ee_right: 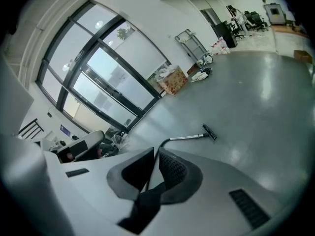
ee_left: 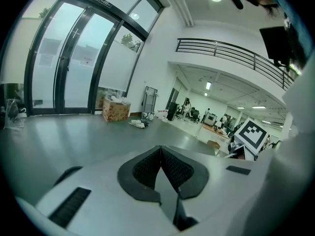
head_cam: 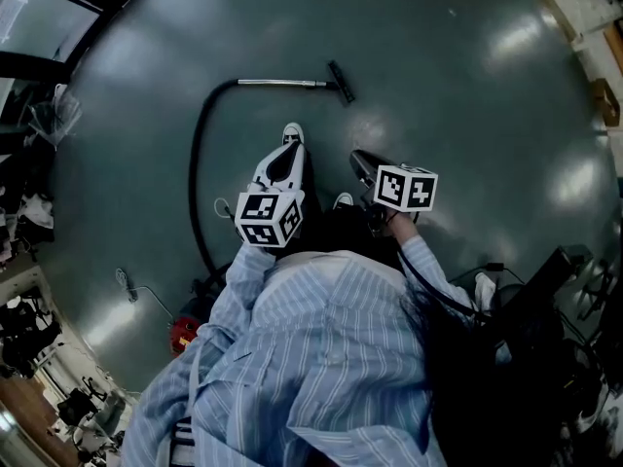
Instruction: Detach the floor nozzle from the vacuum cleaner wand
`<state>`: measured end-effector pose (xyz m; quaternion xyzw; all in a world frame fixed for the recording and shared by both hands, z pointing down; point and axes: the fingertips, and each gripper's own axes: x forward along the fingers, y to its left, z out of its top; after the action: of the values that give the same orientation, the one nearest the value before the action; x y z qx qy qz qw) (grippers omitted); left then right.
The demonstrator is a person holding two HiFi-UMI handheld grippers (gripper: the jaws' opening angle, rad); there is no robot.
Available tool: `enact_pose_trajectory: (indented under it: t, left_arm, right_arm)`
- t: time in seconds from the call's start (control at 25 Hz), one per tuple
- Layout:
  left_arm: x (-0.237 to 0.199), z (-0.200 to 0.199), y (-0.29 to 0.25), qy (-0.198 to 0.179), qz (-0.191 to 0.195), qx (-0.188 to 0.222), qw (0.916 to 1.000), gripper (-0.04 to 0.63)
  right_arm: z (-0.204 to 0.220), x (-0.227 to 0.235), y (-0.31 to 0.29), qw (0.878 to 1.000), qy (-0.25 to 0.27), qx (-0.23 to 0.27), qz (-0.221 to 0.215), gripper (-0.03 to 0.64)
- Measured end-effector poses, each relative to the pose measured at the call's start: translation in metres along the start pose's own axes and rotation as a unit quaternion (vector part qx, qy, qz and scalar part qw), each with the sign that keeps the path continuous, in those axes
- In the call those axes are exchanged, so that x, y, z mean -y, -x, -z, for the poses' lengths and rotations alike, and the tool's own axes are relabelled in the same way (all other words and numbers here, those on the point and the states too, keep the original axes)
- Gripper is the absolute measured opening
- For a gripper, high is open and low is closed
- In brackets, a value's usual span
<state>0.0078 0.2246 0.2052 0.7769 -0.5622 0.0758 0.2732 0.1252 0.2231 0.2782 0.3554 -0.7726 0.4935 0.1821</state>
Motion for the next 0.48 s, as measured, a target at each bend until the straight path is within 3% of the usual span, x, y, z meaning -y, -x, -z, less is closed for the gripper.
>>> enact_pose_trajectory:
  t: [0.2,0.48]
  left_arm:
    - [-0.024,-0.016,-0.050,-0.032,0.028,-0.020,0.9989,0.006]
    - [-0.082,-0.066,-0.122,-0.045,0.068,-0.043,0.9957,0.006]
  right_arm:
    - [-0.037,0.019,-0.029,0.999,-0.022,0.016,0.020,0.037]
    - [-0.099,0.022,-0.083,0.997,-0.051,0.033,0.055,0.037]
